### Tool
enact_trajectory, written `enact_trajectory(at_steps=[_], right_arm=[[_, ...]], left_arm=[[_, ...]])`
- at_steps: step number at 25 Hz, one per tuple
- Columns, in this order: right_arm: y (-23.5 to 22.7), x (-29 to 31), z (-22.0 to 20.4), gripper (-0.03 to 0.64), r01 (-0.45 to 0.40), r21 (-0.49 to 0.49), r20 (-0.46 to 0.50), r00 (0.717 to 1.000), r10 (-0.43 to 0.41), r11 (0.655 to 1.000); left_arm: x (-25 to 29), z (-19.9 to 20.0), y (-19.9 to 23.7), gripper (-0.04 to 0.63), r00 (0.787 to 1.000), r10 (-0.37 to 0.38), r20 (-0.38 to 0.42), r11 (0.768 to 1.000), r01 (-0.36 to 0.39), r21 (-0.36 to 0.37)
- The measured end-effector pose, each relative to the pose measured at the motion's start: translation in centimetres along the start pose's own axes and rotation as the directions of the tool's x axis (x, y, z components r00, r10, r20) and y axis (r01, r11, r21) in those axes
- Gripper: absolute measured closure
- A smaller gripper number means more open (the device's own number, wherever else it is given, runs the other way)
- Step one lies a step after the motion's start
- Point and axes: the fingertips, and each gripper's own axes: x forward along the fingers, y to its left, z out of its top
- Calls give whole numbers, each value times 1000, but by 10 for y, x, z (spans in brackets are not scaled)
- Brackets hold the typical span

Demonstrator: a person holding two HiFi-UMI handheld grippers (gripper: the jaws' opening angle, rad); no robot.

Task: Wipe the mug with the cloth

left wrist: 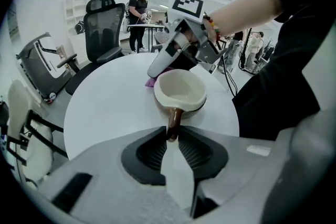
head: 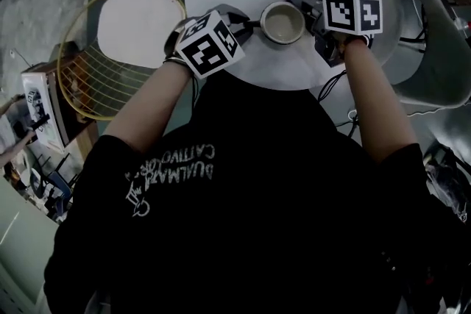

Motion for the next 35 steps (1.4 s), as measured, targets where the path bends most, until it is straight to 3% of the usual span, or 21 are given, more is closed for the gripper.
enact_trajectory(at_steps=[5, 11, 22, 35], right_arm=[[-10, -20, -5, 581, -18, 117, 85, 996, 8, 993], [-12, -32, -8, 581, -47, 177, 157, 987, 19, 983], [-17, -56, -33, 581, -9, 167, 229, 973, -30, 986], [-19, -74, -56, 583, -85, 231, 304, 953, 10, 969]], left_arm=[[4, 5, -6, 525, 999, 44, -23, 998, -45, -39], [2, 9, -7, 523, 996, 87, -35, 992, -90, -90], [5, 9, -20, 523, 986, 144, -83, 973, -156, -169], [9, 11, -33, 523, 979, 170, -115, 954, -192, -229]])
